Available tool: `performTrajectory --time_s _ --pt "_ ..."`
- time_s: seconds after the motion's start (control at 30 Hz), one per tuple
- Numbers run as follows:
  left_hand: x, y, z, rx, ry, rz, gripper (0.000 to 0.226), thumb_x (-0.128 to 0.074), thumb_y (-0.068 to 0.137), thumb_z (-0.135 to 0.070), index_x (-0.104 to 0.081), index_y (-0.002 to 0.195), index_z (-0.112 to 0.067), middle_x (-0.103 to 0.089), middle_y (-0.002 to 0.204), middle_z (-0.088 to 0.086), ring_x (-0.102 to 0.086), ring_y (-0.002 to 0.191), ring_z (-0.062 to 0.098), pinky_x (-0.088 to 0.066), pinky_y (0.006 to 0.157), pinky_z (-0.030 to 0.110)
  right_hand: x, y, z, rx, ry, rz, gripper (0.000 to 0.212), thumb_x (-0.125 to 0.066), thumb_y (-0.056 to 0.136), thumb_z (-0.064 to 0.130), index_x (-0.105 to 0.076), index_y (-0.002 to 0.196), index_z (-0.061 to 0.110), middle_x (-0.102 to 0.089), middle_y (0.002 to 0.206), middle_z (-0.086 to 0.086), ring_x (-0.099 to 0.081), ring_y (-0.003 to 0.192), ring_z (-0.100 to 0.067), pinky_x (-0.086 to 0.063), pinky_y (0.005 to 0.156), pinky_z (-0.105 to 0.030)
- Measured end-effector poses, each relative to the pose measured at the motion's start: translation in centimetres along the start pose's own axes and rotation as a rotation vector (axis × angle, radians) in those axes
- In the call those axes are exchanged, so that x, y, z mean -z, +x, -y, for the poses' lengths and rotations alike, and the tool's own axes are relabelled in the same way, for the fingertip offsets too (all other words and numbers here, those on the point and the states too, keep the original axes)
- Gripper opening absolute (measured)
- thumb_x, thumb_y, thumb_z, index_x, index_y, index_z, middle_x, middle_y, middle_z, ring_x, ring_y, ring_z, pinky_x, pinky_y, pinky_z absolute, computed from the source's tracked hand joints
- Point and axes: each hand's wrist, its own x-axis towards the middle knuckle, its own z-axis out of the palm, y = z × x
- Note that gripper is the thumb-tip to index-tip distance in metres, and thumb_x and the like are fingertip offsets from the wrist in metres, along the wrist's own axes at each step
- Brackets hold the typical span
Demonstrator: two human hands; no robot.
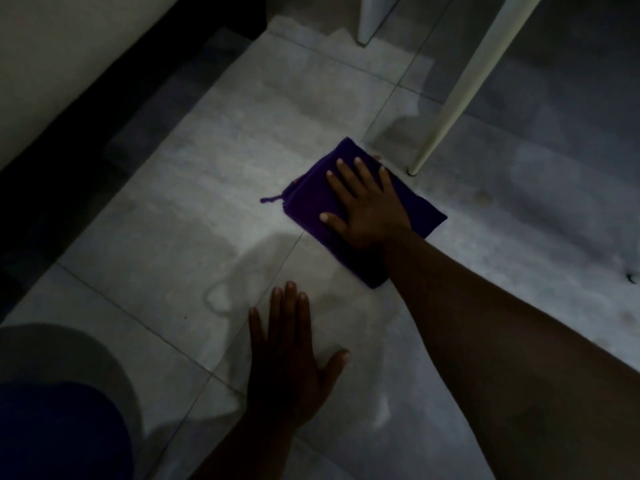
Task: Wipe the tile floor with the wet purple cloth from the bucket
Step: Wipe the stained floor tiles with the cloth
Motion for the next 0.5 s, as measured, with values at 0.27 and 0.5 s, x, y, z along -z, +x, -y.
performTrajectory --time_s 0.27,0.5 --pt "0.1 -0.2 0.1 -0.028 -0.036 -0.021 0.099 -0.035 0.085 -0.076 -0.024 0.153 -0.006 -0.016 0.164 0.015 -0.012 0.152 0.033 -0.016 0.118 0.064 0.9 5.5 -2.9 -0.161 -0.012 0.010 0.084 -0.011 0.089 0.073 0.004 0.157 0.026 0.008 0.167 -0.004 0.011 0.153 -0.030 0.006 0.121 -0.055" --pt "-0.1 0.2 0.3 -0.027 -0.075 -0.024 0.100 -0.032 0.084 -0.079 -0.025 0.154 -0.008 -0.015 0.164 0.013 -0.015 0.152 0.032 -0.016 0.118 0.064 2.6 8.8 -3.2 -0.368 0.055 0.097 0.085 -0.011 0.091 0.072 0.010 0.157 0.022 0.017 0.165 -0.008 0.017 0.151 -0.036 0.009 0.117 -0.062"
